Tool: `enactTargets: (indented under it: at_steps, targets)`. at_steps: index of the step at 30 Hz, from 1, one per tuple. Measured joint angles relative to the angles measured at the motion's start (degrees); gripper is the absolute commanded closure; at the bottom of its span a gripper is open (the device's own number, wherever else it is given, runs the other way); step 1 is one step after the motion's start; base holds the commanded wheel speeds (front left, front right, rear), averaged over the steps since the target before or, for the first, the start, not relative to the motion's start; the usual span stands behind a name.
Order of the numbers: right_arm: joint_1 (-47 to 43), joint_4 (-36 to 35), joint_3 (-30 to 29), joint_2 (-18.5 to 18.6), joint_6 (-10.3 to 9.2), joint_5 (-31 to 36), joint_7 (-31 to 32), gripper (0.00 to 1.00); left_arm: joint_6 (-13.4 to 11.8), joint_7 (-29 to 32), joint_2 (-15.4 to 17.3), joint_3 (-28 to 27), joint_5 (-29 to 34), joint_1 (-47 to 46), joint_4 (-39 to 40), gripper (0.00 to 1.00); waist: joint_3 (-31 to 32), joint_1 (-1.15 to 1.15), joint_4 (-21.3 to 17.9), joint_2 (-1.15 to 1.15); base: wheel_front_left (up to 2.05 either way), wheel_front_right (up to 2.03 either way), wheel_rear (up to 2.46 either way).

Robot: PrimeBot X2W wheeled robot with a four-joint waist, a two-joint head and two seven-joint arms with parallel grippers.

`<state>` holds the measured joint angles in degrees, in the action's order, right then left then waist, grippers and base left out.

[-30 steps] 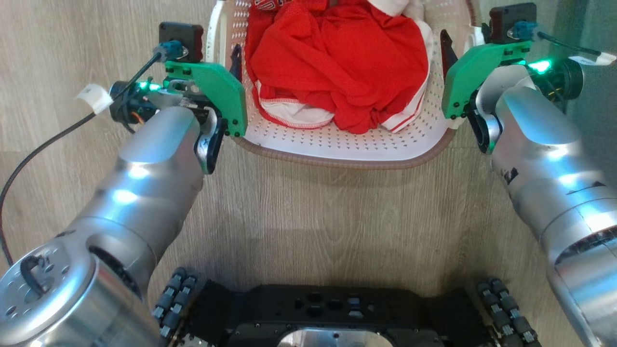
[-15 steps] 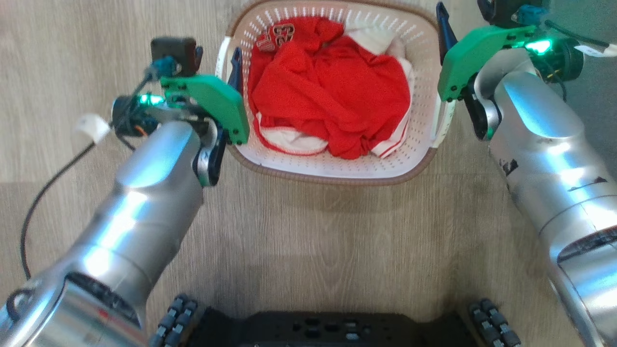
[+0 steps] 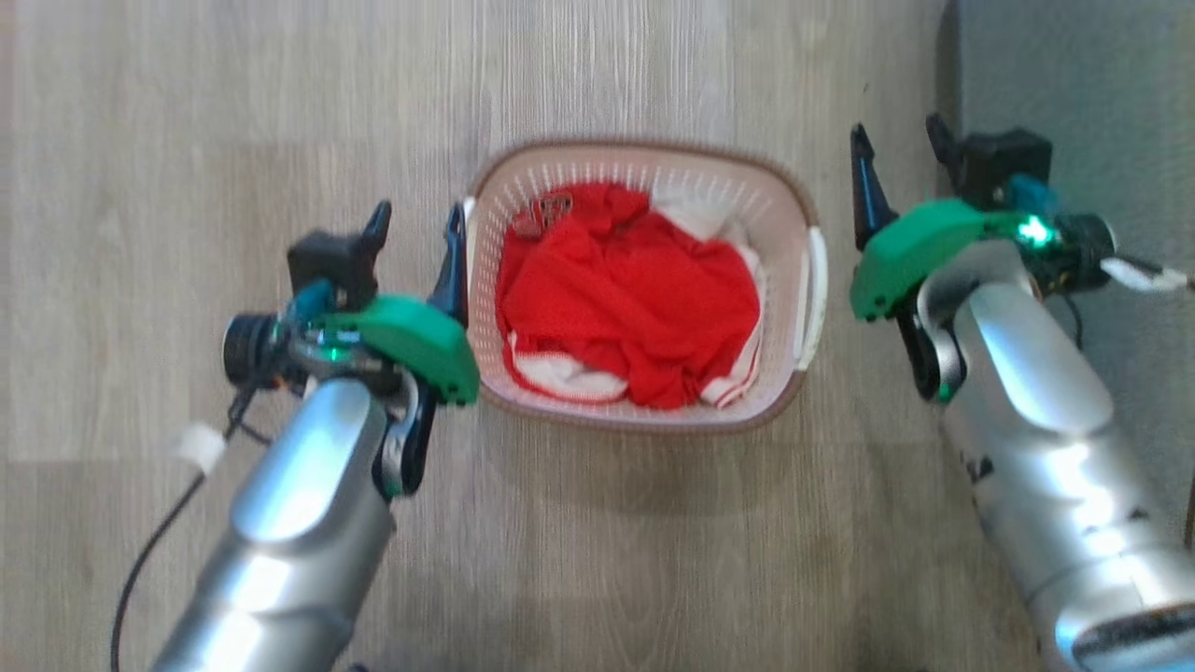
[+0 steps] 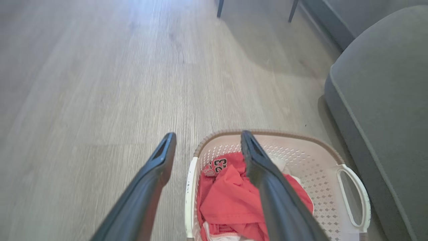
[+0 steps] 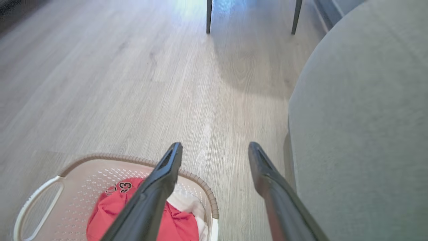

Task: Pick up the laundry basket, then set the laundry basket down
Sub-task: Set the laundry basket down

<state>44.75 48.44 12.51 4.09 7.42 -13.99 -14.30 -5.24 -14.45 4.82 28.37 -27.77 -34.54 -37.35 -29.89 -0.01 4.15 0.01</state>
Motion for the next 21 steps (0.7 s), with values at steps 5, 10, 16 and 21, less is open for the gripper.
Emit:
enactTargets:
  at_steps: [5, 10, 16, 21]
  targets:
    - [-8.7, -8.5, -1.7, -0.1, 0.00, 0.9, 0.0, 0.00, 1.0, 0.0, -0.7, -5.2, 6.3, 8.2, 7.3, 0.00, 6.1, 0.00, 0.2, 0.00, 0.00, 0.00, 0.00]
    - [-17.4, -15.6, -3.5, -0.2, 0.00, 1.4, 0.0, 0.00, 2.8, 0.0, -1.5, -9.3, 9.9, 16.1, 13.3, 0.00, 12.0, 0.00, 0.6, 0.00, 0.00, 0.00, 0.00]
    - [-25.5, -24.3, -3.8, -0.4, 0.00, 1.2, 0.0, 0.00, 3.8, 0.0, -1.6, -13.1, 13.0, 23.4, 17.9, 0.00, 18.2, 0.00, 0.6, 0.00, 0.00, 0.00, 0.00]
    - [-31.5, -29.4, -3.7, -0.7, 0.00, 0.8, 0.0, 0.00, 4.2, 0.0, -1.7, -15.3, 14.2, 28.2, 20.9, 0.00, 22.6, 0.00, 0.2, 0.00, 0.00, 0.00, 0.00]
